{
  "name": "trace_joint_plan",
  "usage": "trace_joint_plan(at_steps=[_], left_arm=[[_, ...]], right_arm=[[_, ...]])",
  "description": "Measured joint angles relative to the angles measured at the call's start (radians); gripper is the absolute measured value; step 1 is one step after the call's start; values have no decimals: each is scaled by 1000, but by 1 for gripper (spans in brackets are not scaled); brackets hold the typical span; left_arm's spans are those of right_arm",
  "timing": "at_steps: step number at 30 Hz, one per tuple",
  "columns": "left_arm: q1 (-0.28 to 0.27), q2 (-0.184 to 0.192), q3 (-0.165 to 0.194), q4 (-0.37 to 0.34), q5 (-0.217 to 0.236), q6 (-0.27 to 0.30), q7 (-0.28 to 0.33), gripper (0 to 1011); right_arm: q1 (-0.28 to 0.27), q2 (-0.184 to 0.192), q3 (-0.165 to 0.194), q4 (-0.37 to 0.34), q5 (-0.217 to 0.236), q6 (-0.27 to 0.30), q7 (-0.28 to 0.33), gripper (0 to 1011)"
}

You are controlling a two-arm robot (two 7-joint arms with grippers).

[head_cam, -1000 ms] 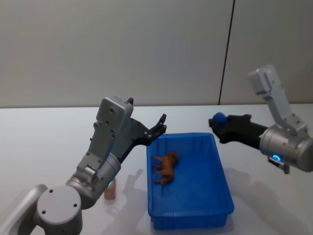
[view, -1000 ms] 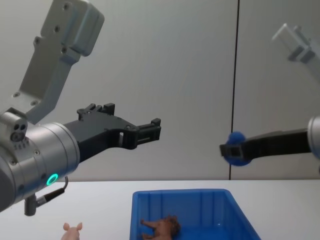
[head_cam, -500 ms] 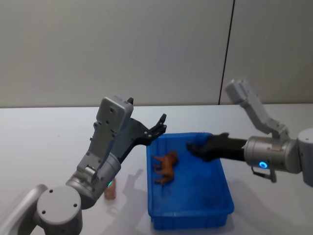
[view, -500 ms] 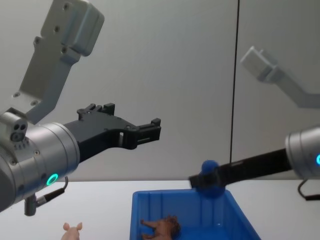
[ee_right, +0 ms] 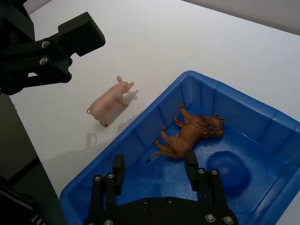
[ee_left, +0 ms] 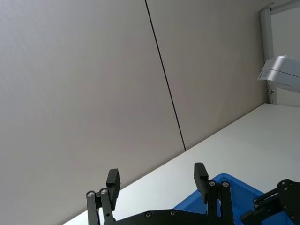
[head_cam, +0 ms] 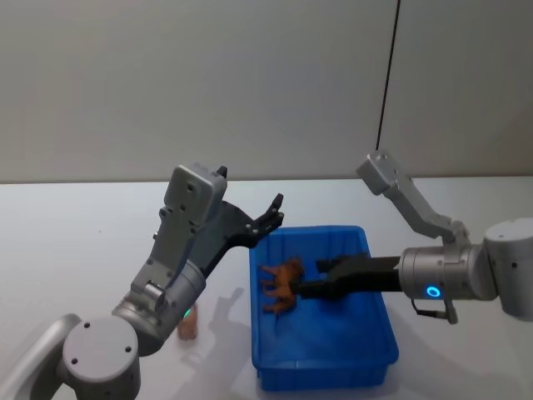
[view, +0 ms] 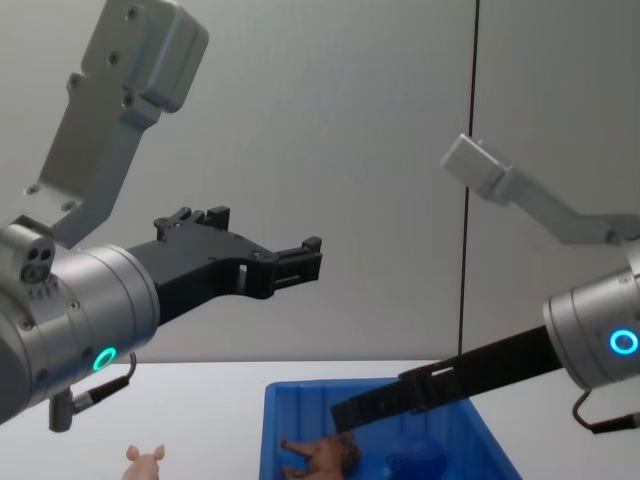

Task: Pick up the two dolls from the table and place them into the box.

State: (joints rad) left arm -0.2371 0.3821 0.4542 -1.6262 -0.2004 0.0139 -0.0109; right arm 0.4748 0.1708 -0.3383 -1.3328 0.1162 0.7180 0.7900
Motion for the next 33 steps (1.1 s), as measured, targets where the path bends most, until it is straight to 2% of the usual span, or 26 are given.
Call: trace_joint_plan(at_steps=[5,9,23,33], left_arm=[[0,0,0,0,0,0,0,1001],[0,0,0,0,0,0,0,1001],[0,0,0,0,0,0,0,1001],[0,0,0,0,0,0,0,1001]], right_arm=[[1,2,0,-1,4,0,-1,896],[-6,12,9,-18,16,-14,-27,1000],[-54,60,54,-104,66,-107,-138,1001],[-129,113,107,-198,147,-216,-271,1001]])
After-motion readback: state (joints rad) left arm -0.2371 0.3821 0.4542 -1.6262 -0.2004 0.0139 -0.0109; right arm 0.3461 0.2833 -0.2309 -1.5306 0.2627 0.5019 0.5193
